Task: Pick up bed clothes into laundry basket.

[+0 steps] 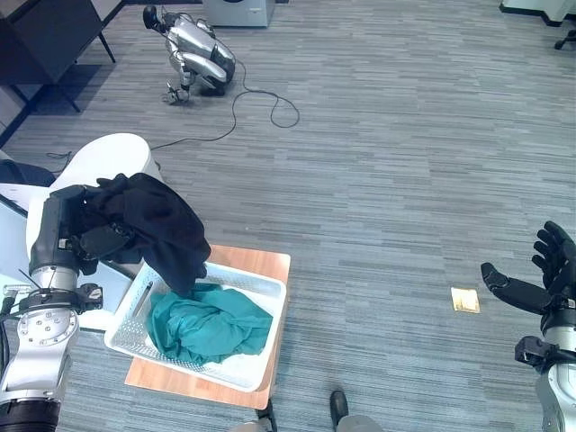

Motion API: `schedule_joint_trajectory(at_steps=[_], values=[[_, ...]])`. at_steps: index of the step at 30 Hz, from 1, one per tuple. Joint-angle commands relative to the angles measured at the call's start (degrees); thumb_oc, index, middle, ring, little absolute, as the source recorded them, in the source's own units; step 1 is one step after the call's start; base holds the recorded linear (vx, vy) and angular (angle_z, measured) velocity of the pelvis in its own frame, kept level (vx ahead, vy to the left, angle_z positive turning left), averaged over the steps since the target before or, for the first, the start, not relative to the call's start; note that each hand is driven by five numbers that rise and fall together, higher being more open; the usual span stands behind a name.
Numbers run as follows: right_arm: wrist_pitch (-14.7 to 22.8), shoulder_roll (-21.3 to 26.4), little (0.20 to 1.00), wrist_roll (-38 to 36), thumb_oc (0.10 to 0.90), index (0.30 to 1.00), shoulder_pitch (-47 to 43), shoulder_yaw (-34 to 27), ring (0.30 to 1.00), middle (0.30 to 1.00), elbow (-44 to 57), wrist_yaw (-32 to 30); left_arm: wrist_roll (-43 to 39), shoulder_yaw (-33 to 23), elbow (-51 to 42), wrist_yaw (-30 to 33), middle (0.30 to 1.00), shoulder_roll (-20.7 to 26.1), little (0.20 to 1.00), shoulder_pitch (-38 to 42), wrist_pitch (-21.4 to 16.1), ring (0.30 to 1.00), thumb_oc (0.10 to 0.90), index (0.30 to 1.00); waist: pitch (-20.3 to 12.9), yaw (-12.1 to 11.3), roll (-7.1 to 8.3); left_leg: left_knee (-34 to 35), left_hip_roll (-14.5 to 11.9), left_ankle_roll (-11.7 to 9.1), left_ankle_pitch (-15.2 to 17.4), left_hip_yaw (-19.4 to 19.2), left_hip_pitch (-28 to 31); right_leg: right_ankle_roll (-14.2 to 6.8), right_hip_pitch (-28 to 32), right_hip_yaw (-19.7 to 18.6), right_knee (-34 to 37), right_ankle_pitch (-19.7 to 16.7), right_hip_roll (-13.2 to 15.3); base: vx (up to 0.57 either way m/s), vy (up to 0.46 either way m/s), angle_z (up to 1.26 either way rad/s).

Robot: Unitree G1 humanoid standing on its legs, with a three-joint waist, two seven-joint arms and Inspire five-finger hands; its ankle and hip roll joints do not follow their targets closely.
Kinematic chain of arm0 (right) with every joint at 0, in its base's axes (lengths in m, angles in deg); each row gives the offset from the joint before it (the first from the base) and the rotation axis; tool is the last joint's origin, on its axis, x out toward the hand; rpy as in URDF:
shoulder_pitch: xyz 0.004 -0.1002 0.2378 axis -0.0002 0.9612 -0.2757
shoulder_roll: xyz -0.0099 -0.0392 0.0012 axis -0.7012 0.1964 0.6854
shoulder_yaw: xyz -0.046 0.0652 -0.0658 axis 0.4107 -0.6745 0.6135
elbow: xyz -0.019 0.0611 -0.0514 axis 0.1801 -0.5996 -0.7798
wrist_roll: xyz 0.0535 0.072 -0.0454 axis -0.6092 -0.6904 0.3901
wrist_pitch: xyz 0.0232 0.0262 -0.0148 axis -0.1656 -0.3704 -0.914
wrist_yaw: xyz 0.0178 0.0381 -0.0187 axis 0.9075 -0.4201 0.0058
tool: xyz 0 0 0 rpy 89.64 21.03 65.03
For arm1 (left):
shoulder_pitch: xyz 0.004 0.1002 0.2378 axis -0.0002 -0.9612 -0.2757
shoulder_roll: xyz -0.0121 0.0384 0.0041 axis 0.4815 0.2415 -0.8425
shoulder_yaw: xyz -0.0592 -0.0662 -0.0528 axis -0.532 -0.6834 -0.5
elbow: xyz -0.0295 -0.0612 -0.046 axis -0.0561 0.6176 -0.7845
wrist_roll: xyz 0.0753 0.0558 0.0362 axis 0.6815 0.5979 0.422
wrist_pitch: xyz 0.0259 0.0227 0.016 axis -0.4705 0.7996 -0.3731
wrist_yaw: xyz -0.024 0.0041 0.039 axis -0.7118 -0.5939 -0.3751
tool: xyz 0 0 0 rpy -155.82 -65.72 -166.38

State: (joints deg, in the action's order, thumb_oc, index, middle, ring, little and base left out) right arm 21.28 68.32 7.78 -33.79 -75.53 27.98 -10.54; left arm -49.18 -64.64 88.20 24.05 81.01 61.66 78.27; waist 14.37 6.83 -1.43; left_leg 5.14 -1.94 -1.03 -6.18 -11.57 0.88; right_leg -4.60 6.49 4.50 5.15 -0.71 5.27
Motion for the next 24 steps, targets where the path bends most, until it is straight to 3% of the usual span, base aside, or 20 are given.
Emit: schedule_joint_trajectory(at_steps=[1,7,12,19,21,23,24], values=[[5.7,3.5,0.9,-0.8,0.8,0.9,-2.7,-3.2,0.9,0.9,5.3,-0.3,-2.4,-10.9,-1.0,4.0,0.3,5.1,0.3,4.9,-6.8,0.3,0.4,0.3,-4.1,-0.1,1.36,-0.1,-2.1,-3.9,3.8,-1.5,3.5,-3.3,0.5,-1.2,-4.0,6.1,1.8,0.01,0.002,0.04],[6.0,2.0,0.9,-1.0,0.8,0.9,-1.5,-6.1,0.9,0.9,5.6,-0.5,0.8,-17.6,-8.9,5.3,0.3,-1.1,0.3,-3.0,-7.1,0.3,0.4,0.3,-4.1,-1.6,1.83,-0.1,-1.7,-3.7,4.1,-0.7,3.1,-3.2,0.9,-0.6,-3.5,6.2,2.1,0.02,0.003,0.05],[5.9,2.1,0.9,-0.9,0.8,0.9,-1.7,-5.7,0.9,0.9,5.7,-0.1,-0.8,-17.7,-11.9,3.5,0.3,-3.9,0.3,-5.4,-7.7,0.3,0.4,0.3,-3.9,-2.1,1.65,-0.1,-1.5,-3.6,4.1,-0.2,2.8,-3.0,0.9,-0.2,-3.5,6.2,2.2,0.0,0.002,0.06],[5.6,3.0,0.9,-0.3,0.8,0.9,-3.7,-3.4,0.9,0.9,6.4,1.0,-2.2,-13.4,-15.3,-0.9,0.3,-7.2,0.3,-7.4,-6.9,0.3,0.4,0.3,-3.2,-2.9,1.29,-0.1,-1.3,-3.3,4.2,0.3,2.7,-2.9,0.9,0.3,-4.0,6.2,2.5,-0.02,0.003,0.07],[5.4,3.8,0.9,0.1,0.8,0.9,-4.6,-2.6,0.9,0.9,6.6,1.4,-3.5,-8.7,-15.8,-4.5,0.3,-8.4,0.3,-7.5,-5.9,0.3,0.4,0.3,-2.7,-2.7,1.13,-0.1,-1.4,-3.2,4.1,0.5,2.5,-2.8,0.4,0.4,-4.6,6.2,2.5,-0.03,-0.004,0.16],[5.5,3.9,0.9,0.2,0.8,0.9,-4.8,-2.5,0.9,0.9,6.5,1.5,-3.5,-7.4,-15.3,-5.5,0.3,-8.5,0.3,-7.7,-5.5,0.3,0.4,0.3,-2.6,-2.7,1.05,-0.1,-1.4,-3.2,4.1,0.5,2.5,-2.9,0.4,0.5,-4.6,6.2,2.4,-0.02,-0.004,0.07],[5.4,4.3,0.9,0.3,0.8,0.9,-5.0,-1.9,0.9,0.9,6.4,1.9,-0.5,-5.1,-14.3,-7.1,0.3,-7.7,0.3,-8.5,-4.4,0.3,0.4,0.3,-2.4,-2.5,1.05,-0.1,-1.4,-3.2,4.0,0.5,2.4,-2.9,0.2,0.4,-4.7,6.1,2.4,0.0,0.0,0.0]])
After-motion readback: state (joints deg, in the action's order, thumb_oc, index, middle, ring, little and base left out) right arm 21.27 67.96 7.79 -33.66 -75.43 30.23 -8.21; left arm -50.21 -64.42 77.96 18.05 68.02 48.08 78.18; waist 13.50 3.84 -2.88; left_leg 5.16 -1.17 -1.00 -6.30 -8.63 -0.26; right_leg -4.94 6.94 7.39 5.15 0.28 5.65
